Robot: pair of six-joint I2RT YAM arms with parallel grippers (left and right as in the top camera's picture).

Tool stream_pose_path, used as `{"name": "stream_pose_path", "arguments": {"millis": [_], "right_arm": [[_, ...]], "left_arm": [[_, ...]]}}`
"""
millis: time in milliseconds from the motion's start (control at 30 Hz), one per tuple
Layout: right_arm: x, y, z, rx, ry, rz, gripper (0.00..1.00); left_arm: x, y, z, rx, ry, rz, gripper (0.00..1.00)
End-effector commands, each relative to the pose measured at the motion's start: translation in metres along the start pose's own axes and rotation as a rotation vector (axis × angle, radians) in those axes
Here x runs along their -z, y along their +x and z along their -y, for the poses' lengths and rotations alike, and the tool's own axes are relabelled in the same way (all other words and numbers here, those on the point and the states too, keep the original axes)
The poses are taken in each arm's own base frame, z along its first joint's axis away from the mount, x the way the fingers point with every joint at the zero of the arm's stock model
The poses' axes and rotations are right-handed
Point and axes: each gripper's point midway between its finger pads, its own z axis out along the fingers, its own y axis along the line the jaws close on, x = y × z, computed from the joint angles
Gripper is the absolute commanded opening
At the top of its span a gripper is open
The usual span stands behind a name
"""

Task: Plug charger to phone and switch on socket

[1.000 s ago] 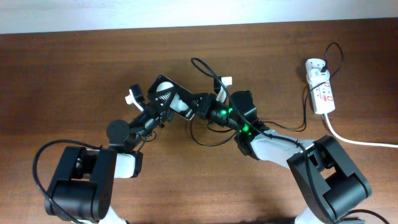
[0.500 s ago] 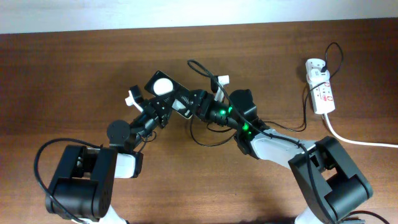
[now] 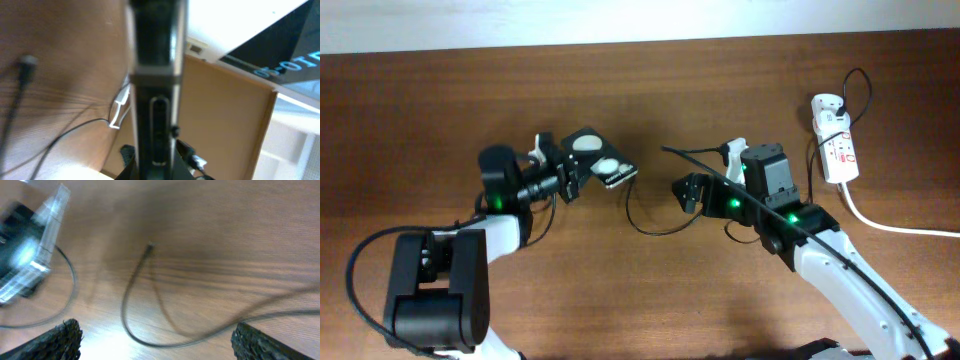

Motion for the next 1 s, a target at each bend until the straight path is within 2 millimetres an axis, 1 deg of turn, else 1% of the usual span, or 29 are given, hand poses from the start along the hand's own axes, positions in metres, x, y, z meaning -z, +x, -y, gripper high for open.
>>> {"name": "stream_pose_path", "arguments": {"millis": [0, 33, 100, 133, 200, 267, 400, 467, 500, 667, 733, 967], "right_arm": [[0.009, -0.001, 0.032, 0.018, 0.182, 0.032, 0.99], [0.011, 0.005, 0.041, 0.009, 0.227, 0.015, 0.99], [0.014, 0.012, 0.052, 0.0, 0.281, -0.008, 0.99], [0.016, 0.019, 0.058, -0.007, 0.313, -0.034, 0.99], [0.019, 0.025, 0.066, -0.012, 0.353, -0.054, 0.99], [0.021, 0.028, 0.071, -0.014, 0.38, -0.064, 0.98], [0.023, 0.034, 0.074, -0.019, 0.394, -0.087, 0.99], [0.023, 0.036, 0.075, -0.02, 0.398, -0.094, 0.99], [0.023, 0.036, 0.075, -0.021, 0.401, -0.095, 0.99], [0.021, 0.046, 0.083, -0.031, 0.427, -0.142, 0.99], [0.021, 0.047, 0.083, -0.032, 0.428, -0.144, 0.99], [0.021, 0.046, 0.083, -0.031, 0.427, -0.142, 0.99]], "left_arm": [[-0.028, 0.022, 0.03, -0.047, -0.009, -0.153, 0.0], [-0.041, 0.03, 0.036, -0.059, -0.015, -0.187, 0.0], [-0.055, 0.042, 0.043, -0.087, -0.013, -0.217, 0.0], [-0.061, 0.055, 0.042, -0.07, -0.022, -0.256, 0.0], [-0.06, 0.071, 0.039, -0.01, -0.042, -0.336, 0.0], [-0.051, 0.09, 0.037, 0.142, -0.092, -0.455, 0.0], [-0.041, 0.09, 0.038, 0.213, -0.112, -0.491, 0.0], [-0.035, 0.094, 0.038, 0.285, -0.139, -0.525, 0.0], [-0.034, 0.096, 0.037, 0.289, -0.143, -0.535, 0.0], [-0.031, 0.097, 0.037, 0.292, -0.148, -0.554, 0.0], [-0.031, 0.097, 0.033, 0.342, -0.168, -0.55, 0.0], [-0.031, 0.096, 0.033, 0.342, -0.167, -0.545, 0.0]]}}
